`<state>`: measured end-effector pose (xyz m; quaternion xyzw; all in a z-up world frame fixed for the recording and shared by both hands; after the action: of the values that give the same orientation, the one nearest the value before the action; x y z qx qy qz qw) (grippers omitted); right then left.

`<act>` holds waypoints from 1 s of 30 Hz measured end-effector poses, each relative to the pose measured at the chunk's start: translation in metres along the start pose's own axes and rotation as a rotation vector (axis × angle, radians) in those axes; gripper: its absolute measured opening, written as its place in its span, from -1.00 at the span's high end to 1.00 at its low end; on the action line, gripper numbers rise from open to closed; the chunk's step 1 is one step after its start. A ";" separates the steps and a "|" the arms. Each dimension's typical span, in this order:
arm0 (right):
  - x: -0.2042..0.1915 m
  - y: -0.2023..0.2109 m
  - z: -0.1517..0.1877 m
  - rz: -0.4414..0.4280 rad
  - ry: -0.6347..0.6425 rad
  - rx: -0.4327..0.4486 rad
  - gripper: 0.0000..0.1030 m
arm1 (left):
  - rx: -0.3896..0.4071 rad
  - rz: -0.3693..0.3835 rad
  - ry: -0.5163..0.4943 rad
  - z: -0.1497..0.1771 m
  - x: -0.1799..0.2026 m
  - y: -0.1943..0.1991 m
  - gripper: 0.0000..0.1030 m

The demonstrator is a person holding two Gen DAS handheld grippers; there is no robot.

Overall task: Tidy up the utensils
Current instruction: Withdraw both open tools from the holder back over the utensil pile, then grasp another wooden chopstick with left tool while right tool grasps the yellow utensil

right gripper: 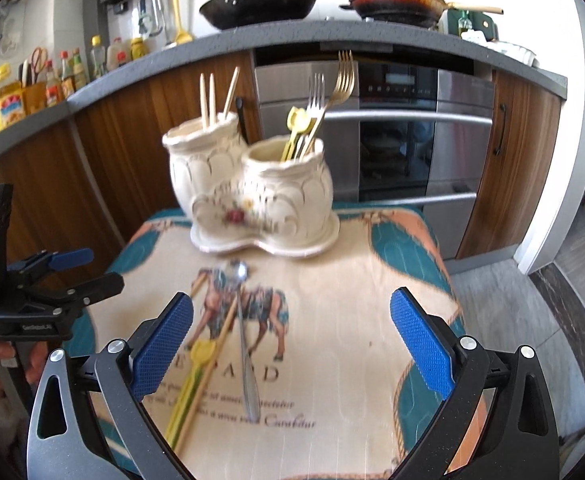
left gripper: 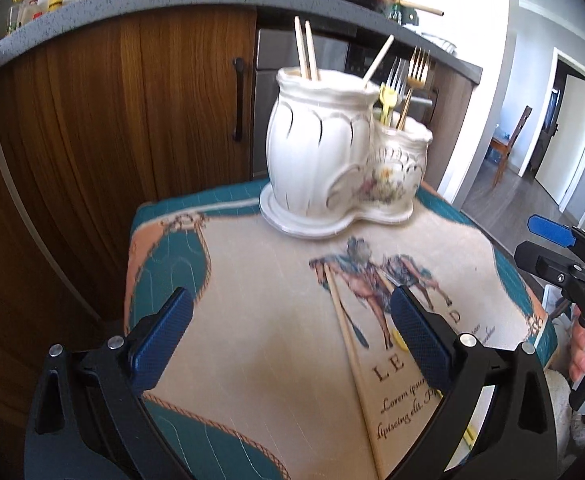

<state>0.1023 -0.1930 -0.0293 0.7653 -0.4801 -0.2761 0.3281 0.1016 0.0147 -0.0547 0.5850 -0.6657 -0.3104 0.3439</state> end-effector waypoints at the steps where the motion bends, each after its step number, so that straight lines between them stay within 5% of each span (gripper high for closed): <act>1: 0.000 -0.001 0.003 0.000 0.001 -0.009 -0.90 | -0.015 0.002 0.004 0.003 0.000 -0.003 -0.89; 12: -0.032 -0.022 0.034 -0.033 0.101 -0.153 -0.83 | -0.072 -0.005 0.018 0.016 -0.007 -0.012 -0.89; 21: -0.080 -0.037 0.050 -0.061 0.220 -0.249 0.39 | -0.082 -0.005 0.026 0.016 -0.010 -0.014 -0.89; 30: -0.086 -0.053 0.058 -0.079 0.191 -0.305 0.65 | -0.076 0.008 0.017 0.015 -0.005 -0.012 -0.89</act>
<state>0.0558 -0.1105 -0.0973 0.7477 -0.3688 -0.2846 0.4732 0.0962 0.0185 -0.0733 0.5714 -0.6529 -0.3290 0.3727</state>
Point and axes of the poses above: each gripper's, at about its wrist camera, not at the fingertips, and y roughly against the way its jaws point, x to its right, z to its underside, the point moved 5 cm from there along -y, roughly the way its jaws point, and after that the axes turned 14 degrees about -x, right-handed, at the moved point
